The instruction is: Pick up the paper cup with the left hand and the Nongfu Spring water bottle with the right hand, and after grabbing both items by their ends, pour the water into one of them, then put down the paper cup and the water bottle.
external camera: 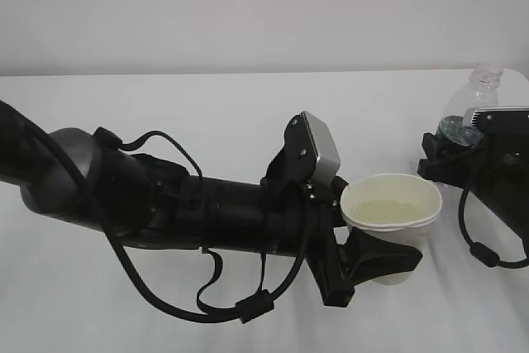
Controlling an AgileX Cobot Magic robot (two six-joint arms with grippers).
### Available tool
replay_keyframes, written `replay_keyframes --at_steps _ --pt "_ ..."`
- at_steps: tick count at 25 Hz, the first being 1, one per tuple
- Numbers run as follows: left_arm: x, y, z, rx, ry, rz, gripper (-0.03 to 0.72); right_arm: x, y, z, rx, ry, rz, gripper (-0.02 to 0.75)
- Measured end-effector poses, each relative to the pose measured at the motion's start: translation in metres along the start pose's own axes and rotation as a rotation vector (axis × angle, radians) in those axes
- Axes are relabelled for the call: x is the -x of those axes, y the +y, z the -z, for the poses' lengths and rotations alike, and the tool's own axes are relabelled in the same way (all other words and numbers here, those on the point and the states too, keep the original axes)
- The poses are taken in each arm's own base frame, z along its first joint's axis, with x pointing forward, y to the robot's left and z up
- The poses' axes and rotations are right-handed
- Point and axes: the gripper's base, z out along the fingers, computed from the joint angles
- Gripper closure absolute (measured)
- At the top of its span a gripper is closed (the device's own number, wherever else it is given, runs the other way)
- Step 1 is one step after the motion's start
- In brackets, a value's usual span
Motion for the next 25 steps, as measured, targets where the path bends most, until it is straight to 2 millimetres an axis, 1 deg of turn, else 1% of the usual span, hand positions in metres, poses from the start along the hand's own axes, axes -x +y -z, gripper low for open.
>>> replay_keyframes --at_steps 5,11,17,25 --pt "0.0 0.0 0.0 0.0 0.0 0.0 0.259 0.0 0.0 0.0 0.0 0.0 0.0 0.205" --pt "0.0 0.0 0.0 0.0 0.0 0.0 0.259 0.0005 0.0 -0.0003 0.0 -0.004 0.0 0.19" --pt "0.0 0.0 0.0 0.0 0.0 0.0 0.259 0.0012 0.0 -0.0003 0.0 -0.011 0.0 0.132" --pt "0.0 0.0 0.0 0.0 0.0 0.002 0.259 0.0012 0.0023 0.0002 0.025 -0.014 0.012 0.122"
